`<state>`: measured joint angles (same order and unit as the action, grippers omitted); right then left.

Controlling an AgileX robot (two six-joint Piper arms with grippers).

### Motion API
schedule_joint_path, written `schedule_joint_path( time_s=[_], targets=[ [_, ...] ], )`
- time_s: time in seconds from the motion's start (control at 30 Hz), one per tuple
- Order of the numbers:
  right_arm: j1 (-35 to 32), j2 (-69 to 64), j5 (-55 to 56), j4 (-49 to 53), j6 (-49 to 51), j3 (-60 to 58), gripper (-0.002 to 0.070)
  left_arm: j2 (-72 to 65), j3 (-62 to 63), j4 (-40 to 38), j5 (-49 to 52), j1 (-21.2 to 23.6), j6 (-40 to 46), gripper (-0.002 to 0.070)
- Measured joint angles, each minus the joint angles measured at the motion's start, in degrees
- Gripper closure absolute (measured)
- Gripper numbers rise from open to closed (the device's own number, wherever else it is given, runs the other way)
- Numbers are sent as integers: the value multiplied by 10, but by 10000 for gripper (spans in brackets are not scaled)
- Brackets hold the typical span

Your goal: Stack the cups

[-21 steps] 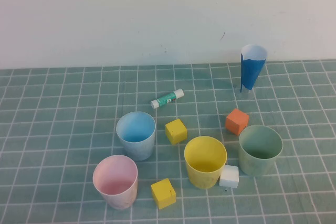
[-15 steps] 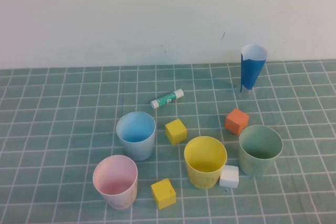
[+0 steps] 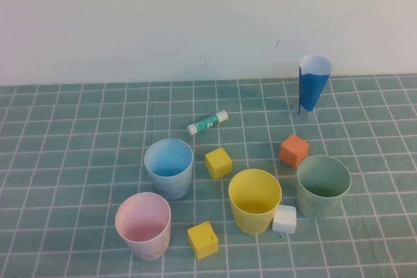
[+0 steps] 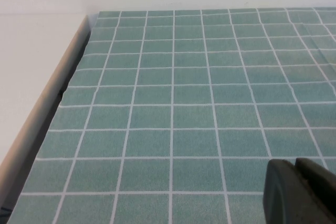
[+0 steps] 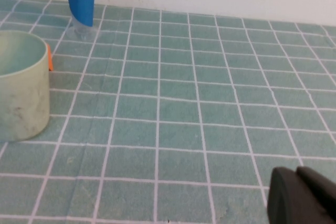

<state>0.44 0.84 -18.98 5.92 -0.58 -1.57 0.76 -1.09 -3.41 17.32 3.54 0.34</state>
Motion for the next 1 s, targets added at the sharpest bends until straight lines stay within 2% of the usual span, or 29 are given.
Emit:
schedule_joint_path(
  time_s=[0.47,0.53,0.67,0.77,1.0],
  targets=[
    [0,0,0,-44,0,0,678,0,0,-10,-2,0,-3,678],
    [0,0,0,-45,0,0,678,0,0,-62,-8,0,-34,678],
    [0,0,0,-45,0,0,678,0,-1,-291,-16,0,-136,678],
    [0,0,0,-45,0,0,678,0,-1,-417,-23,0,-160,678],
    [0,0,0,-45,0,0,678,0,-1,-436,-77,0,-127,678]
  ],
)
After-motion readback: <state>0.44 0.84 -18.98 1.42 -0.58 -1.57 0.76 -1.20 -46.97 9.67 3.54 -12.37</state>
